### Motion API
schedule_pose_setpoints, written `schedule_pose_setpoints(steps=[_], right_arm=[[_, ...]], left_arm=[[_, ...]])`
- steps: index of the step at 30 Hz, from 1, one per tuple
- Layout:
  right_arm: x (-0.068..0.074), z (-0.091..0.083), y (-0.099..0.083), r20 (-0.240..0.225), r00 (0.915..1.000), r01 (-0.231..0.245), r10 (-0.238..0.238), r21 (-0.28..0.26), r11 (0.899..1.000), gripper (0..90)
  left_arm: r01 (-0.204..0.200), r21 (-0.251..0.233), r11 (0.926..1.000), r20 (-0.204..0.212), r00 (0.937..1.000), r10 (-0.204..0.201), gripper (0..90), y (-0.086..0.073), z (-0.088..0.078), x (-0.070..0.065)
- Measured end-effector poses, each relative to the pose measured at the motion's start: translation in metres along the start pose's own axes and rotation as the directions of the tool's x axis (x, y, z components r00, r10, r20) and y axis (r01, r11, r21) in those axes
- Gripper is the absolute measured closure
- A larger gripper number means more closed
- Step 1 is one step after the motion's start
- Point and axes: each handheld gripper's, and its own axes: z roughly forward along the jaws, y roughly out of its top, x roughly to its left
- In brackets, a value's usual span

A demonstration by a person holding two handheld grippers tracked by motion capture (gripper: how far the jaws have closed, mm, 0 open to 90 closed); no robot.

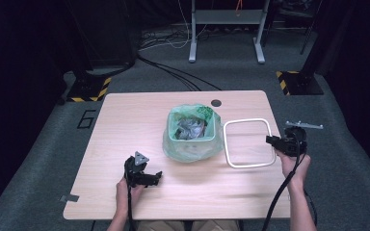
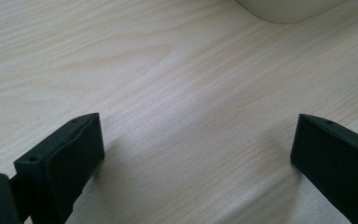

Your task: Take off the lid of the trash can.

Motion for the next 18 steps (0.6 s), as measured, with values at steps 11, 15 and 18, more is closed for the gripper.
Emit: schedule_pose_setpoints(steps=[11, 15, 18], right_arm=[[-0.008, 0.013, -0.013, 0.017, 0.9995, -0.027, 0.026, 0.035, 0.999, 77.0], [-0.013, 0.017, -0.020, 0.033, 0.9989, -0.035, 0.033, 0.050, 0.998, 76.9], [-0.018, 0.021, -0.026, 0.049, 0.9979, -0.046, 0.042, 0.066, 0.997, 76.9]], left_arm=[[-0.004, 0.006, 1.0000, 0.000, 1.0000, 0.004, 2.3, 0.000, 0.000, 0.000], [-0.003, 0.005, 1.0000, 0.000, 1.0000, 0.003, 2.3, 0.000, 0.000, 0.000], [-0.004, 0.006, 1.0000, 0.000, 1.0000, 0.004, 2.3, 0.000, 0.000, 0.000]])
